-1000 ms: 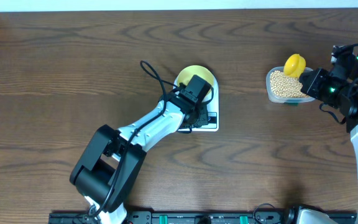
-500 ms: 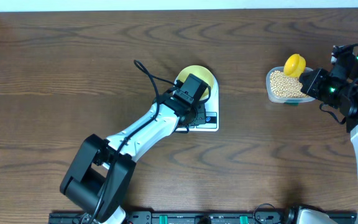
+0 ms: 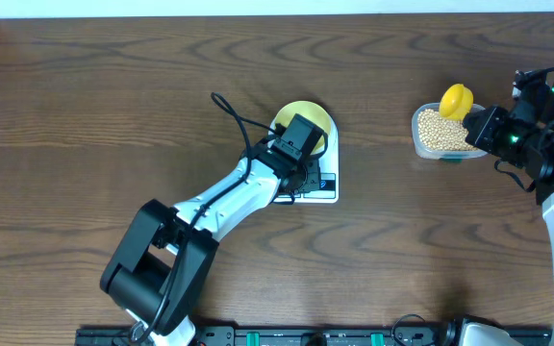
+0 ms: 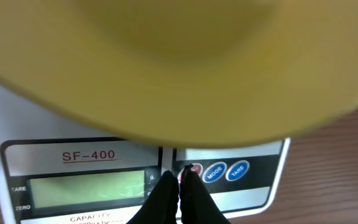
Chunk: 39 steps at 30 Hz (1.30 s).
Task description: Scoop item into bowl and weigh 50g on scale
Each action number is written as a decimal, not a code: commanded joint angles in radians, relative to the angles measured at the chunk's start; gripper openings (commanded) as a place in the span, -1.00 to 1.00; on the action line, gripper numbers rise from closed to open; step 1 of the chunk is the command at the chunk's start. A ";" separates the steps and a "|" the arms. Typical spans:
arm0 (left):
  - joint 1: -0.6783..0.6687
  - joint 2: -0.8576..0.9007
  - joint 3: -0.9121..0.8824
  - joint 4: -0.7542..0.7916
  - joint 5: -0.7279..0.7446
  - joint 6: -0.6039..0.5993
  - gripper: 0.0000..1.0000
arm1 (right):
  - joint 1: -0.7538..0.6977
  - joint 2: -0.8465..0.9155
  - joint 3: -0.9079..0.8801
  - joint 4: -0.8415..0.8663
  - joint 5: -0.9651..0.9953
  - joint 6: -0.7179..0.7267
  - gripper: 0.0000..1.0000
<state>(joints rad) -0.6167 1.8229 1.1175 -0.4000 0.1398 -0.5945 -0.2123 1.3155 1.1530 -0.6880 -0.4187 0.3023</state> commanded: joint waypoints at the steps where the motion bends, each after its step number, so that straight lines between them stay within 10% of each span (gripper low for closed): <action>1: 0.002 0.035 -0.006 -0.002 0.013 0.013 -0.85 | 0.005 0.003 0.016 -0.001 0.001 -0.017 -0.98; 39: -0.003 0.080 -0.007 0.020 0.043 0.011 -0.86 | 0.005 0.003 0.016 -0.001 0.002 -0.028 -0.98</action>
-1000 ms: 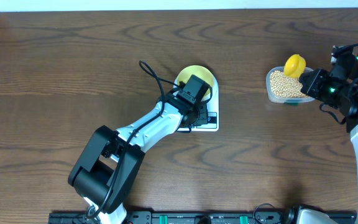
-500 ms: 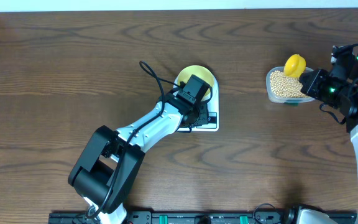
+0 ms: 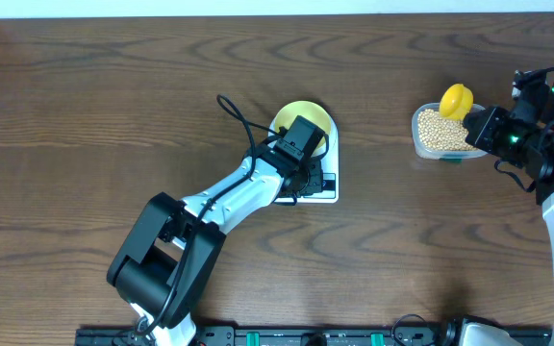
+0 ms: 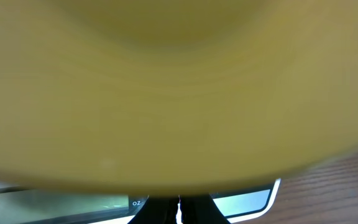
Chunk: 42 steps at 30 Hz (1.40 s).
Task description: Scoop item into bowl and weigh 50g on scale
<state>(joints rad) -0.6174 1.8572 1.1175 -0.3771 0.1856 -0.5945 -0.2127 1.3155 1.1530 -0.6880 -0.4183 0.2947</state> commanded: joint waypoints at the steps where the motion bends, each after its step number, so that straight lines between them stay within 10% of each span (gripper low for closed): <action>1: -0.002 0.052 -0.007 -0.003 -0.002 0.004 -0.85 | 0.005 0.003 0.016 -0.001 0.001 -0.020 -0.98; 29: 0.001 -0.199 -0.005 -0.027 0.050 0.031 -0.84 | 0.005 0.003 0.016 -0.001 0.001 -0.023 -0.98; 42: 0.219 -0.502 -0.005 -0.373 0.017 0.074 -0.25 | 0.005 0.003 0.016 -0.026 0.000 -0.023 -0.98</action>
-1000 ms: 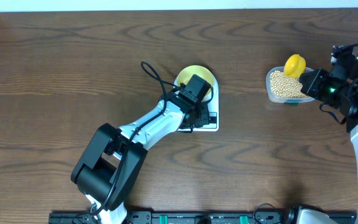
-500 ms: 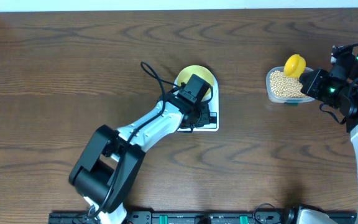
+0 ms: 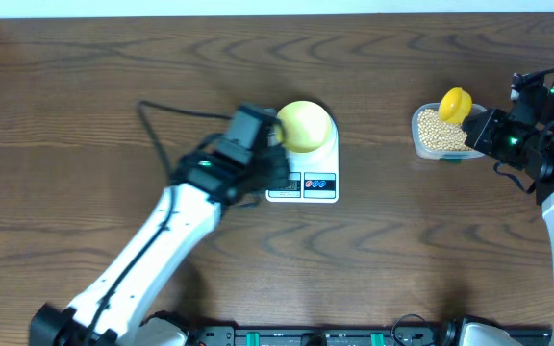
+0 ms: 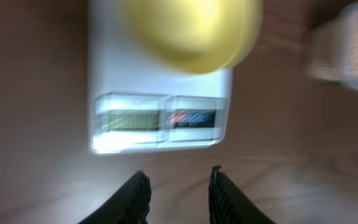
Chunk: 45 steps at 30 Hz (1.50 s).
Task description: Scoop item into bowl and weigh 50g on scale
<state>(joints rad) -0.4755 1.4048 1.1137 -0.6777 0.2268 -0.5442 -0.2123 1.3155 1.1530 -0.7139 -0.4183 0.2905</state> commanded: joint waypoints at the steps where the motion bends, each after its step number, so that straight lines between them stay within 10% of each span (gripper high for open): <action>1: 0.106 -0.062 -0.001 -0.116 -0.037 0.040 -0.13 | 0.005 0.003 0.016 0.001 0.000 -0.018 -0.98; 7: 0.204 -0.065 -0.001 -0.264 -0.219 0.073 0.86 | 0.005 0.003 0.016 0.019 0.001 -0.018 -0.98; 45: 0.220 -0.058 -0.001 -0.249 -0.311 0.072 0.91 | 0.005 0.045 0.015 0.197 0.009 -0.079 -0.98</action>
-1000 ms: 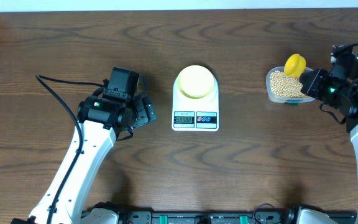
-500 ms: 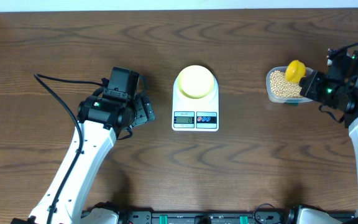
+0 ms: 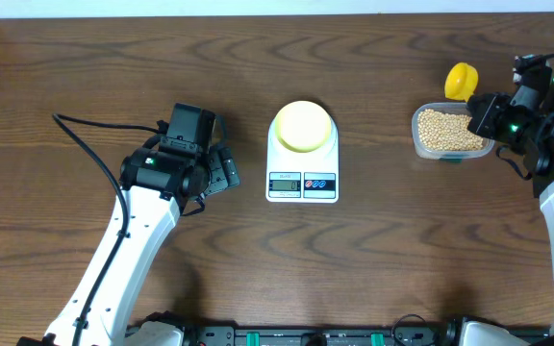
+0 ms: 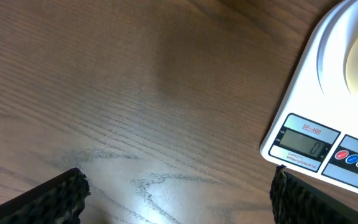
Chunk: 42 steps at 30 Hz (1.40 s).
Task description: Scoop item into bowl and weigh 50g on scale
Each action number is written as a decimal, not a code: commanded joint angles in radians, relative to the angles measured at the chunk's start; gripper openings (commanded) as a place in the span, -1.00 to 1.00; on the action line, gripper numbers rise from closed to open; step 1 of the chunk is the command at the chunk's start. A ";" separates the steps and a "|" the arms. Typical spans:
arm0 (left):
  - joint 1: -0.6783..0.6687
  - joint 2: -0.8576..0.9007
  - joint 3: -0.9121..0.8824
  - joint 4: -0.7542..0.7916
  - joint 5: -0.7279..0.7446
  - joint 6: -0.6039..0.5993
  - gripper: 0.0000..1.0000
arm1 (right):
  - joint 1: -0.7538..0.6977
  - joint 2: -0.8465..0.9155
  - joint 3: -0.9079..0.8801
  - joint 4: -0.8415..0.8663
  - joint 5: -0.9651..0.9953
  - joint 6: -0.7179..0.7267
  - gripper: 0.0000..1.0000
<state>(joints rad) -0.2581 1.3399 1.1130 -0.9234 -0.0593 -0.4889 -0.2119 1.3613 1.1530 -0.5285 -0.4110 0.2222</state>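
Observation:
A yellow bowl [image 3: 303, 127] sits on the white scale [image 3: 303, 178], whose display and buttons face the front. My left gripper [image 3: 227, 171] hovers over bare table left of the scale. In the left wrist view its fingers [image 4: 64, 194] stand wide open with nothing between them, and the scale [image 4: 316, 146] is at the right edge. At the right, a clear tub of beans [image 3: 445, 133] stands on the table. My right gripper [image 3: 481, 113] is shut on the handle of a yellow scoop [image 3: 462, 82], which is at the tub's far rim.
The dark wooden table [image 3: 113, 86] runs to a white strip at the back edge. The left arm's black cable [image 3: 94, 144] loops over the table at the left. A black rail lies along the front edge.
My left arm has pulled back to the left, away from the scale, and its fingers stand wider apart. The scoop has moved from over the beans to the tub's far rim.
My left gripper was shut with its tips on the scale's buttons under the bowl, and stayed pressed in close. Then it was off the scale to the left with its fingers apart, and now farther left. My right gripper held the scoop at the tub throughout.

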 commanded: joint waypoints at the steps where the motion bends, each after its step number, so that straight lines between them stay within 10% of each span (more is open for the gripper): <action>1: 0.003 0.007 0.000 -0.003 -0.024 0.018 0.91 | 0.004 0.000 0.015 0.021 0.002 -0.010 -0.98; 42: 0.003 0.007 0.000 -0.003 -0.024 0.018 0.92 | 0.004 0.000 0.015 0.058 0.076 -0.011 -0.98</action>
<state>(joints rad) -0.2581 1.3399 1.1130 -0.9237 -0.0593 -0.4889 -0.2119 1.3613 1.1530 -0.4740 -0.3252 0.2222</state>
